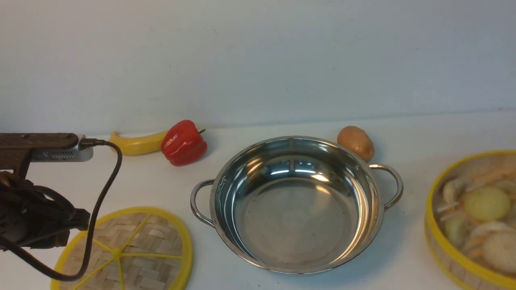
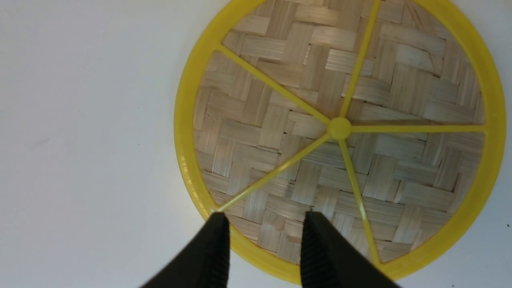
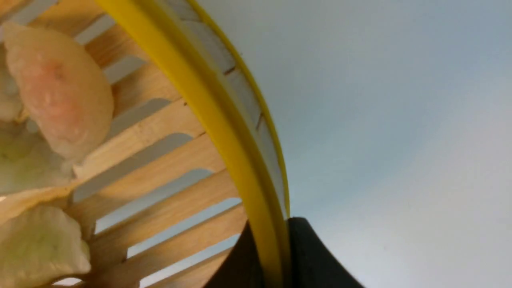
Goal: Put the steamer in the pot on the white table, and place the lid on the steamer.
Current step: 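Reach for and grasp the rim of the bamboo steamer holding the buns with the right gripper, then place the bamboo steamer basket of food into the steel pot with the right gripper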
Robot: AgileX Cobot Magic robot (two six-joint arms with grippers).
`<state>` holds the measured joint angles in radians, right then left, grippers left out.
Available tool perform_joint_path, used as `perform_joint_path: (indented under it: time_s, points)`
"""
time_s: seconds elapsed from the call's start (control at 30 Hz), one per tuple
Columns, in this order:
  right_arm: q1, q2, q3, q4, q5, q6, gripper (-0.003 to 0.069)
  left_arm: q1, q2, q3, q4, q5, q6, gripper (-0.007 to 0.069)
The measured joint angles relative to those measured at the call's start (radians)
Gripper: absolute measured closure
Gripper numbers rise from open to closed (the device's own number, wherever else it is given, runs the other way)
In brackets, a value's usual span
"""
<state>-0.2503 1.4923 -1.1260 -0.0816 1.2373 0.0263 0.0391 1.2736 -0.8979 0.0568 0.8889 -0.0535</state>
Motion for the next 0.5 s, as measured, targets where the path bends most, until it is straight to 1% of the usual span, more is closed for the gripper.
perform_joint_path:
  time_s: [0.2, 0.33, 0.43, 0.47, 0.5]
  points:
    - [0.0, 0.0, -0.131, 0.082, 0.002, -0.026, 0.0599, 0.0, 0.0, 0.0, 0.0, 0.0, 0.0, 0.0384]
    - [0.011, 0.007, -0.195, 0.216, 0.004, -0.054, 0.0599, 0.0, 0.0, 0.0, 0.0, 0.0, 0.0, 0.0384]
    - [0.067, 0.029, -0.238, 0.272, 0.004, -0.056, 0.0599, 0.0, 0.0, 0.0, 0.0, 0.0, 0.0, 0.0384]
    - [0.11, 0.046, -0.257, 0.274, 0.004, -0.05, 0.0599, 0.0, 0.0, 0.0, 0.0, 0.0, 0.0, 0.0384]
    - [0.11, 0.049, -0.257, 0.274, 0.004, -0.049, 0.0599, 0.0, 0.0, 0.0, 0.0, 0.0, 0.0, 0.0384]
